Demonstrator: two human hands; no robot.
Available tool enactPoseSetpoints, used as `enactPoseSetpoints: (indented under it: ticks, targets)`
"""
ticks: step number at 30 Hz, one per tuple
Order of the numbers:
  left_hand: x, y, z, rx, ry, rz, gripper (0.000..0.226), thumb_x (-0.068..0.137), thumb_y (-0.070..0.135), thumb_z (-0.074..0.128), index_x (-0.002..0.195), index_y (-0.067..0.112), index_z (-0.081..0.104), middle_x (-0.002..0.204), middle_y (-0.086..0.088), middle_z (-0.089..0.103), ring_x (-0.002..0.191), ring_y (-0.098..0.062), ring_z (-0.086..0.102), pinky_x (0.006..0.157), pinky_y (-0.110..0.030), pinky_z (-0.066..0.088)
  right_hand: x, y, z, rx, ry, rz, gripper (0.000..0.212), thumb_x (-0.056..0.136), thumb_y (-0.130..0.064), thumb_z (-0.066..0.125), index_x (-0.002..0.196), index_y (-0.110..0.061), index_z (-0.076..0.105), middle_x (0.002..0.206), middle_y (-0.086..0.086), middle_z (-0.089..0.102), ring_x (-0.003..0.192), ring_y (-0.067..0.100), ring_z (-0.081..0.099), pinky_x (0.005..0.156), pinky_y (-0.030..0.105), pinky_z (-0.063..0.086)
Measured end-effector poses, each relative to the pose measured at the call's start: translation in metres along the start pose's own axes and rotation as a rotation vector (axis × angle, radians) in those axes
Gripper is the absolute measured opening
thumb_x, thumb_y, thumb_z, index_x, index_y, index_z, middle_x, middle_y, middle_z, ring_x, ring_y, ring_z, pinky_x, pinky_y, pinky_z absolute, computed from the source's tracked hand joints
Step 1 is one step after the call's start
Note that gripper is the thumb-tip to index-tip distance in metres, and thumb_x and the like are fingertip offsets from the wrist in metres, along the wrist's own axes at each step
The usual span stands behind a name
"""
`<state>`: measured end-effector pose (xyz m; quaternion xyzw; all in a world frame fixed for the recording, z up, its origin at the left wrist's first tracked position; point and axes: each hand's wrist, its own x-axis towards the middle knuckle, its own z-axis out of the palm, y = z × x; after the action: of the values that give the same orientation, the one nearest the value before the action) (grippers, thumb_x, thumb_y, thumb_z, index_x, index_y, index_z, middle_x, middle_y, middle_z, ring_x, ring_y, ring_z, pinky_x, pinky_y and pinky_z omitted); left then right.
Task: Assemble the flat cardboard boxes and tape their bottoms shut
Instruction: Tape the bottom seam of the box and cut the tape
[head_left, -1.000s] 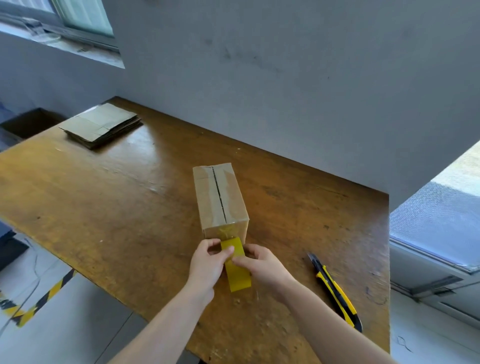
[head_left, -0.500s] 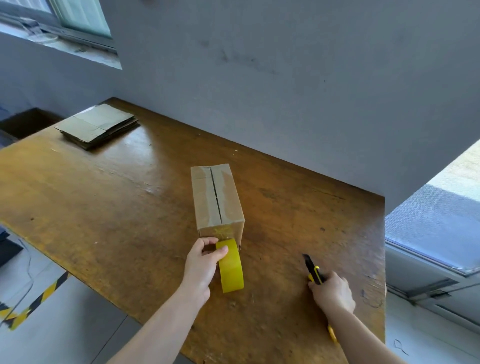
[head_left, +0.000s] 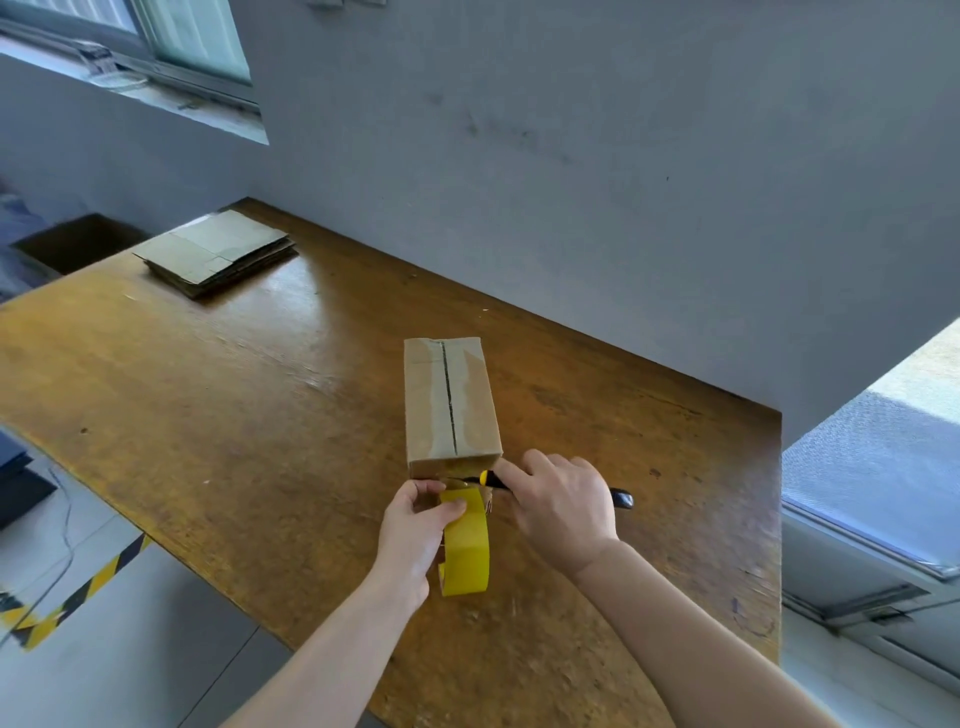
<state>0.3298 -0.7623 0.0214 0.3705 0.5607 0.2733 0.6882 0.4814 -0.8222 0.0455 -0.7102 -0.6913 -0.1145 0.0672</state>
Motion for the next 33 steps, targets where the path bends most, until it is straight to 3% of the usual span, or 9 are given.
enactPoseSetpoints:
  ticks: [2,7,12,15,21,24,26,30,33]
  targets:
    - [0.0,0.001,-0.001,0.008,-0.002,0.004,0.02,0.088,0.01,0.07,0.102,0.019,0.059,0.107,-0.007,0.064,0.097,-0.026,0.061,0.077,-0.039,0.051,0.005,-0.004,-0.006,-0.059,-0.081,0.011,0.021,0.078,-0.026,0.078,0.098,-0.027,0.069,0.064,-0.003,0.055,0.047,0.014,0.047,0.047,0.027,0.023]
    - [-0.001,0.005,-0.002,0.046,0.003,0.023,0.021,0.086,0.011,0.072,0.1,0.02,0.06,0.104,-0.007,0.065,0.094,-0.024,0.063,0.071,-0.035,0.05,0.017,-0.015,-0.027,-0.141,-0.257,0.026,0.021,0.101,-0.022,0.047,0.121,-0.022,0.055,0.095,0.002,0.06,0.07,0.019,0.047,0.059,0.03,0.03]
    - [-0.001,0.008,-0.003,0.099,0.002,0.023,0.021,0.083,0.011,0.073,0.098,0.018,0.06,0.103,-0.011,0.066,0.095,-0.03,0.063,0.08,-0.043,0.054,0.031,-0.029,-0.037,-0.326,-0.49,0.036,0.017,0.098,-0.011,0.051,0.109,-0.014,0.064,0.101,0.006,0.064,0.092,0.026,0.062,0.07,0.034,0.039]
    - [-0.003,0.01,-0.005,0.158,0.018,0.052,0.019,0.083,0.013,0.073,0.096,0.018,0.059,0.1,-0.013,0.066,0.092,-0.033,0.064,0.082,-0.049,0.055,0.018,-0.021,-0.014,-0.244,-0.627,0.145,0.025,0.094,-0.003,0.047,0.104,-0.016,0.066,0.101,0.003,0.068,0.094,0.026,0.065,0.067,0.034,0.038]
    - [0.0,0.015,-0.008,0.222,0.006,0.044,0.019,0.083,0.012,0.07,0.096,0.02,0.058,0.102,-0.015,0.063,0.096,-0.038,0.062,0.085,-0.054,0.053,-0.029,0.002,0.046,0.08,-0.671,0.349,0.024,0.1,-0.027,0.049,0.12,-0.026,0.063,0.104,0.001,0.068,0.097,0.024,0.064,0.064,0.03,0.041]
    - [0.001,0.015,-0.009,0.246,0.005,0.044,0.02,0.083,0.015,0.071,0.097,0.022,0.059,0.104,-0.012,0.062,0.097,-0.035,0.061,0.089,-0.054,0.053,-0.051,0.012,0.062,0.082,-0.755,0.338,0.035,0.1,-0.042,0.045,0.13,-0.028,0.056,0.118,0.002,0.059,0.11,0.024,0.057,0.078,0.033,0.048]
    - [0.002,0.014,-0.01,0.247,0.016,0.044,0.015,0.086,0.02,0.069,0.097,0.022,0.06,0.105,-0.01,0.061,0.099,-0.033,0.06,0.092,-0.054,0.052,-0.052,0.013,0.062,0.026,-0.634,0.335,0.042,0.096,-0.049,0.049,0.129,-0.025,0.055,0.12,0.002,0.056,0.114,0.025,0.052,0.087,0.035,0.046]
    - [0.004,0.012,-0.009,0.203,0.057,0.064,0.009,0.093,0.025,0.063,0.095,0.016,0.063,0.103,-0.007,0.064,0.095,-0.026,0.058,0.088,-0.044,0.049,-0.017,0.006,0.037,0.276,0.176,0.299,0.046,0.086,-0.053,0.057,0.111,-0.014,0.06,0.106,0.004,0.057,0.096,0.026,0.056,0.075,0.037,0.05]
    - [0.003,0.012,-0.008,0.187,0.065,0.063,0.008,0.095,0.024,0.061,0.095,0.017,0.064,0.101,-0.003,0.064,0.094,-0.021,0.056,0.082,-0.038,0.044,0.02,-0.009,0.015,0.325,0.243,0.15,0.061,0.083,-0.059,0.06,0.129,-0.019,0.052,0.134,0.009,0.052,0.125,0.029,0.046,0.101,0.041,0.04]
